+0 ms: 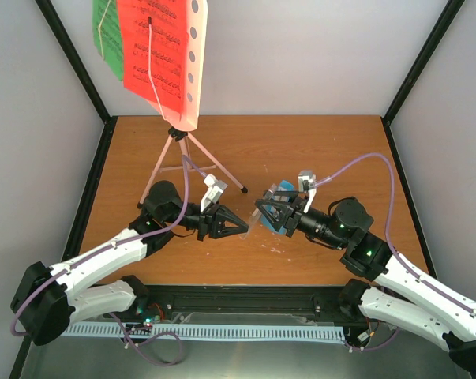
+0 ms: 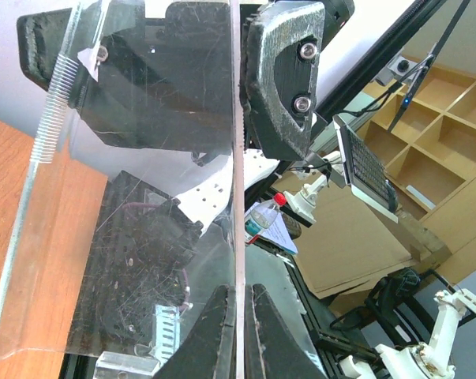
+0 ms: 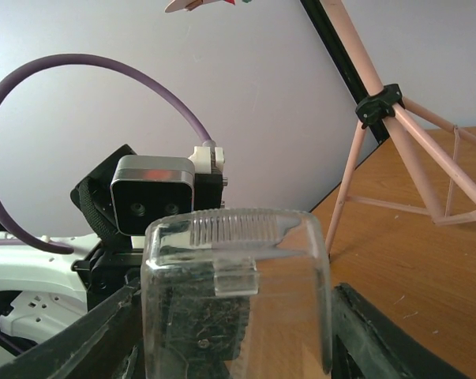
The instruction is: Pack up the instrument practice props
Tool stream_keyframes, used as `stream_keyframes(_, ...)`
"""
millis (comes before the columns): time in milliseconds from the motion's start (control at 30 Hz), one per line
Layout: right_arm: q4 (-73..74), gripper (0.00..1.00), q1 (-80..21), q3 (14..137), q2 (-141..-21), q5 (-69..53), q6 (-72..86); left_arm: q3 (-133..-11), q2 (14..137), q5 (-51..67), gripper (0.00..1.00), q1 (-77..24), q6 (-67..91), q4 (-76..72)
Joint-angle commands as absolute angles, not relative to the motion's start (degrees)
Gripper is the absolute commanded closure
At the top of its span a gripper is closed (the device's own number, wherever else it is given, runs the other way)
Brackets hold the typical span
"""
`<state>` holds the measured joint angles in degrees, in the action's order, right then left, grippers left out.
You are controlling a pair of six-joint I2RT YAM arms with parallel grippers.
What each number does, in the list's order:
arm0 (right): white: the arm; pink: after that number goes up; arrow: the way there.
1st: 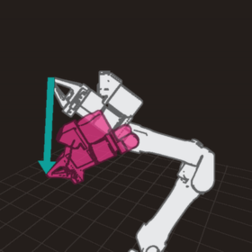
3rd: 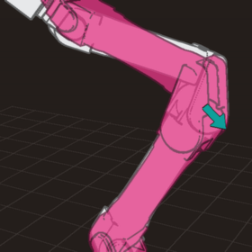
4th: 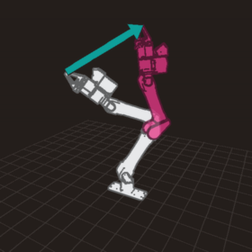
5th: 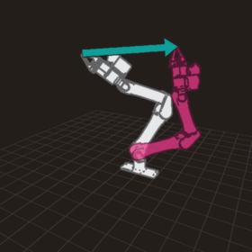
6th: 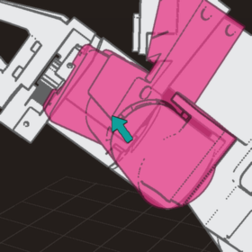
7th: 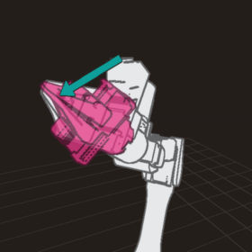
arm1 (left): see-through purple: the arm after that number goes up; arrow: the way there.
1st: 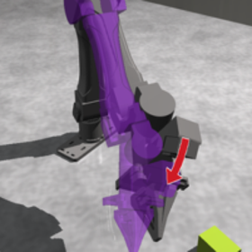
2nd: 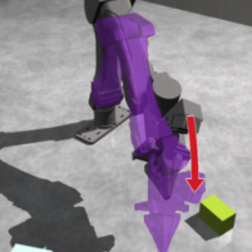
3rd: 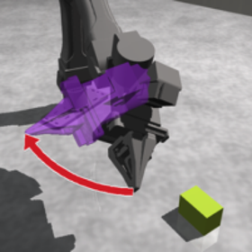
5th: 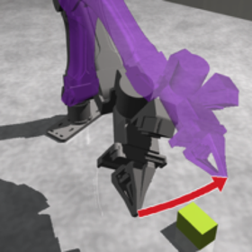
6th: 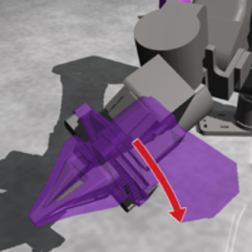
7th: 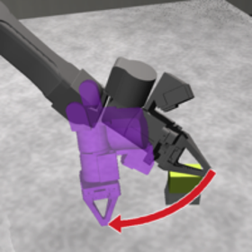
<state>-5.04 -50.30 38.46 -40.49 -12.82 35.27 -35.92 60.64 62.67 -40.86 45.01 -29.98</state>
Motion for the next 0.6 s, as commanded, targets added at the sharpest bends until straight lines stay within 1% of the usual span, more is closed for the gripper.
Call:
stream_keyframes(0, -5.55, 0.49, -50.89, 38.24, -39.96, -13.33, 34.77, -37.37, 60.84, 62.66, 1.0, -40.43, 43.41, -30.21)
stream_keyframes(33, -5.34, 0.49, -50.84, 38.23, -39.8, -13.17, 34.66, -37.5, 60.87, 62.58, 0.98, -40.51, 43.15, -29.86)
stream_keyframes(67, -4.73, 0.49, -50.88, 38.3, -39.67, -12.86, 34.43, -37.59, 60.79, 62.16, 0.85, -40.44, 42.77, -29.2)
stream_keyframes(133, -3.03, 0.49, -50.89, 38.6, -39.28, -11.99, 34.01, -37.64, 60.29, 59.82, 0.55, -40.48, 41.62, -27.1)
stream_keyframes(167, -2.06, 0.49, -50.89, 38.75, -39.04, -11.54, 33.79, -37.74, 59.95, 58.45, 0.41, -40.45, 40.74, -26.01)
stream_keyframes(200, -0.82, 0.49, -50.84, 38.84, -38.67, -10.99, 33.61, -37.78, 59.66, 57.04, 0.3, -40.44, 39.84, -24.58)
stream_keyframes(233, 0.39, 0.49, -50.84, 38.78, -38.19, -10.39, 33.46, -37.98, 59.33, 55.65, 0.21, -40.44, 38.9, -23.21)
stream_keyframes(267, 1.81, 0.48, -50.88, 38.6, -37.55, -9.84, 33.35, -38.13, 59.11, 54.2, 0.15, -40.42, 38.01, -21.61)
stream_keyframes(367, 7.8, 0.48, -50.84, 37.5, -35.56, -7.94, 33.52, -38.39, 58.87, 49.81, 0.04, -40.39, 35.9, -17.45)
stream_keyframes(467, 14.39, 0.48, -50.89, 34.7, -33.18, -6.61, 33.51, -37.71, 59.51, 45.63, 0.04, -40.43, 33.96, -14.77)
stream_keyframes(567, 20.09, 0.48, -50.89, 31.2, -30.63, -1.81, 35.56, -37.02, 62.07, 43.97, 0.05, -40.42, 33.49, -13.88)
